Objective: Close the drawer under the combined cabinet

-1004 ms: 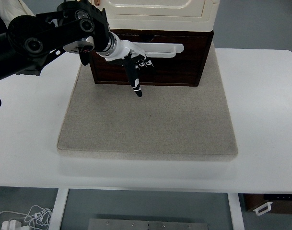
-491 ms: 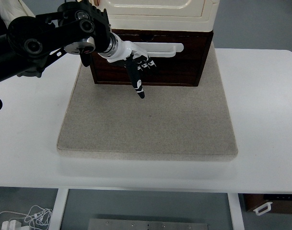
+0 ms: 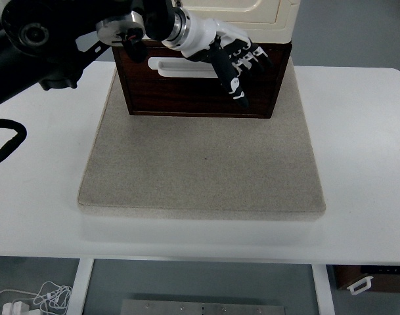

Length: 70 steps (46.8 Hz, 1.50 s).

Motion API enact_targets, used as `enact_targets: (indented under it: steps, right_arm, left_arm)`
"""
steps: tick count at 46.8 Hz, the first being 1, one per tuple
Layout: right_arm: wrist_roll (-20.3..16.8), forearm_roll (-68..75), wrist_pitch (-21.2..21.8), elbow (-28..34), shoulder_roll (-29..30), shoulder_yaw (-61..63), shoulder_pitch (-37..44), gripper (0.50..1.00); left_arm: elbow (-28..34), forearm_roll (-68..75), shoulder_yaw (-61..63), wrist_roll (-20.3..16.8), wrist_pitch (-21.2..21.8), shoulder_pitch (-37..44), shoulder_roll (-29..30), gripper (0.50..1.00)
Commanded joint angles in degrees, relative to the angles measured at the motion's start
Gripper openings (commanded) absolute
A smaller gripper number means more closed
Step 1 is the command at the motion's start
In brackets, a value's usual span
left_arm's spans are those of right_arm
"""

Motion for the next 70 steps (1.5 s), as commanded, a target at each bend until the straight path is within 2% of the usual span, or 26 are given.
enact_targets:
  steps: [1, 8, 16, 29, 35, 42, 48, 51, 57, 63, 70]
  right_arm:
    - [-0.01, -0.01, -0.01, 0.03, 0.0, 0.0, -0.01, 0.952]
    - [-0.01, -0.01, -0.01, 0.03, 0.0, 0.0, -0.01, 0.952]
    - [-0.01, -0.01, -0.01, 0.03, 0.0, 0.0, -0.01, 0.952]
    - [-0.01, -0.01, -0.01, 0.03, 0.0, 0.0, -0.01, 0.952]
    - [-0.01, -0.01, -0.01, 0.03, 0.0, 0.0, -0.01, 0.952]
    - [-0.01, -0.01, -0.01, 0.03, 0.0, 0.0, -0.01, 0.952]
    - [-0.01, -0.01, -0.01, 0.03, 0.0, 0.0, -0.01, 0.952]
    - [-0.01, -0.01, -0.01, -0.06, 0.0, 0.0, -0.01, 0.952]
    - [-0.01, -0.01, -0.01, 0.03, 0.0, 0.0, -0.01, 0.952]
    - [-0.01, -0.01, -0.01, -0.06, 0.0, 0.0, -0.01, 0.952]
    - [-0.01, -0.01, -0.01, -0.06, 0.0, -0.09, -0.1, 0.952]
  left_arm:
    - [0.09, -0.16, -3.33, 0.02, -0.86, -0.98, 0.68, 1.0]
    - [0.09, -1.65, -10.89, 0.02, -1.22, -2.56, 1.29, 1.0]
    - [0.27, -4.46, -20.56, -0.6, -1.22, -3.53, 5.24, 1.0]
    - [0.71, -13.25, -28.65, -6.75, -1.22, -4.06, 14.56, 1.0]
    - [2.81, -16.68, -28.74, -11.93, -1.22, -3.88, 18.95, 1.0]
    - [9.83, -17.12, -28.74, -22.21, -0.87, -3.88, 20.8, 1.0]
    - [17.22, -17.12, -28.57, -27.49, 0.01, -3.79, 20.89, 1.0]
    - [20.65, -17.04, -28.22, -29.16, 1.59, -2.92, 20.72, 1.0]
    - [30.84, -17.21, -28.04, -30.83, 7.91, -1.69, 19.23, 1.0]
    - [38.93, -17.56, -28.04, -32.24, 9.33, 0.33, 15.27, 1.0]
    - [41.31, -23.26, -28.04, -33.73, 9.5, 5.07, 14.92, 1.0]
